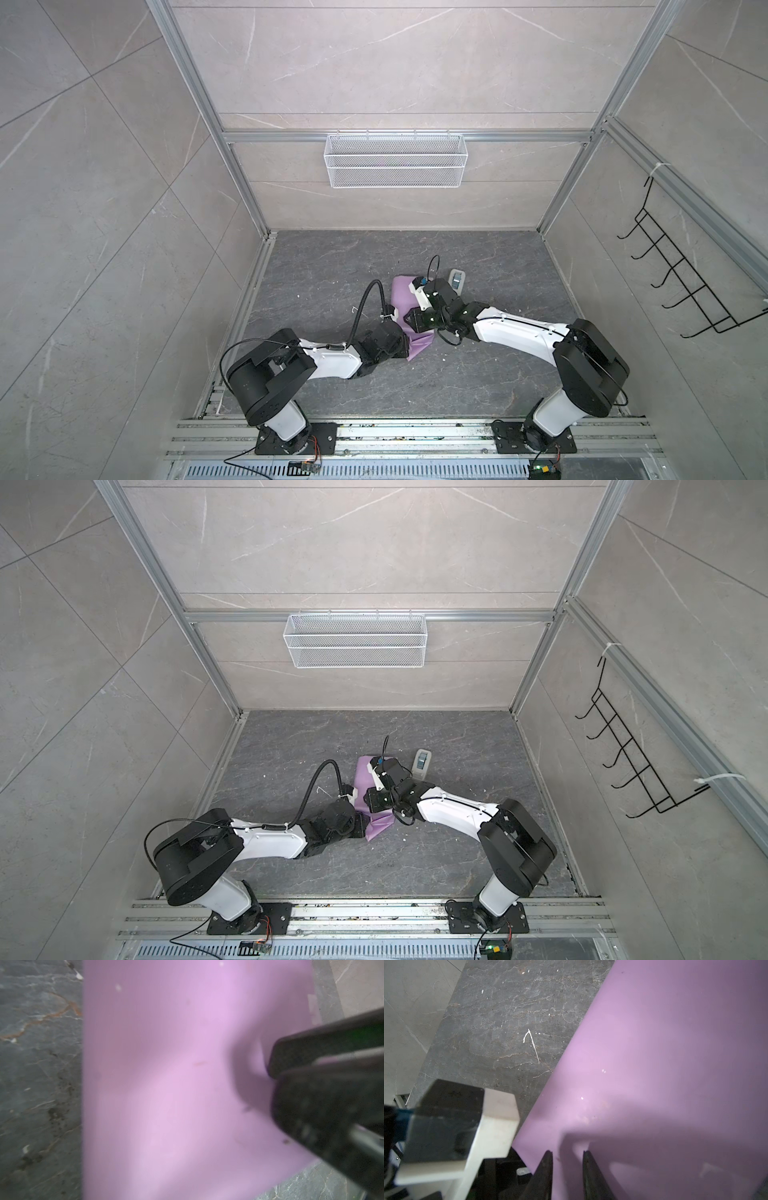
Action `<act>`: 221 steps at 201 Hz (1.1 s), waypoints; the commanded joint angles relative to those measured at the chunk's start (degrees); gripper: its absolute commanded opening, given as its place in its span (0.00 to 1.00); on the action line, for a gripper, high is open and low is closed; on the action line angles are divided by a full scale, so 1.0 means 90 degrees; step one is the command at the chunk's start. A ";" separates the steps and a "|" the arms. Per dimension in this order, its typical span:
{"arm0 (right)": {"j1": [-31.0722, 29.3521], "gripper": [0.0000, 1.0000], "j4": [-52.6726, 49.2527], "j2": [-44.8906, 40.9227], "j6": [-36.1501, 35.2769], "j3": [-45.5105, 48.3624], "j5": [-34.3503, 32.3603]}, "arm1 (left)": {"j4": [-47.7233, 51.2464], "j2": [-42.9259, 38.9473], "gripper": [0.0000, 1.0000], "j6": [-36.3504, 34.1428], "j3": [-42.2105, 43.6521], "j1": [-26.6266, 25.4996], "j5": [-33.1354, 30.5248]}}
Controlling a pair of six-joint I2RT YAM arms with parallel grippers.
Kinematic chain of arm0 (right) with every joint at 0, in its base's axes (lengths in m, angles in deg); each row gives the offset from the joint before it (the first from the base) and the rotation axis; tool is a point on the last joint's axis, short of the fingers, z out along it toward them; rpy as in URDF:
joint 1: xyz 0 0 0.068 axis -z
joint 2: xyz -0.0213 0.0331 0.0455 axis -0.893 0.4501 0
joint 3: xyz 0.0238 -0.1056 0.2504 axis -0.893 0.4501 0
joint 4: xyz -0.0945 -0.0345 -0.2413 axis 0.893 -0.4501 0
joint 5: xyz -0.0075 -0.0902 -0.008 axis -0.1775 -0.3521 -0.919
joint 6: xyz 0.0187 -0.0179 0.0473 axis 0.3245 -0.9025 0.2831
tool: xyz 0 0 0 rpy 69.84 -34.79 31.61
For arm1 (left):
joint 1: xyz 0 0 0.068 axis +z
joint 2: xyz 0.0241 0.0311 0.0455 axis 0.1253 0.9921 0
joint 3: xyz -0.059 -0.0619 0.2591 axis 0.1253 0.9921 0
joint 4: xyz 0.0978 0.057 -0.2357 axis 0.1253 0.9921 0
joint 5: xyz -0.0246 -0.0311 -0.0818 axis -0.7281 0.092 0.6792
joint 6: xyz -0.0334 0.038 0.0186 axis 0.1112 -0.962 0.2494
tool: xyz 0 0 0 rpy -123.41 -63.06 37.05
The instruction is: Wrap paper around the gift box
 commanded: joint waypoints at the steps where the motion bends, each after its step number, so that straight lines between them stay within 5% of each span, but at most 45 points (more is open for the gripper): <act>1: -0.0030 0.28 -0.0469 0.0049 0.0057 0.0207 0.0047 | -0.0457 -0.0038 0.20 0.0055 -0.0060 -0.0035 -0.0102; 99: -0.0021 0.27 -0.0487 0.0000 0.0055 0.0260 -0.0005 | -0.0669 0.0264 0.22 0.0137 -0.0141 -0.0035 -0.0208; 221: 0.0018 0.42 -0.1219 -0.1155 -0.0308 -0.0196 0.0126 | 0.0605 -0.1968 0.41 -0.0283 0.0768 -0.0015 -0.0450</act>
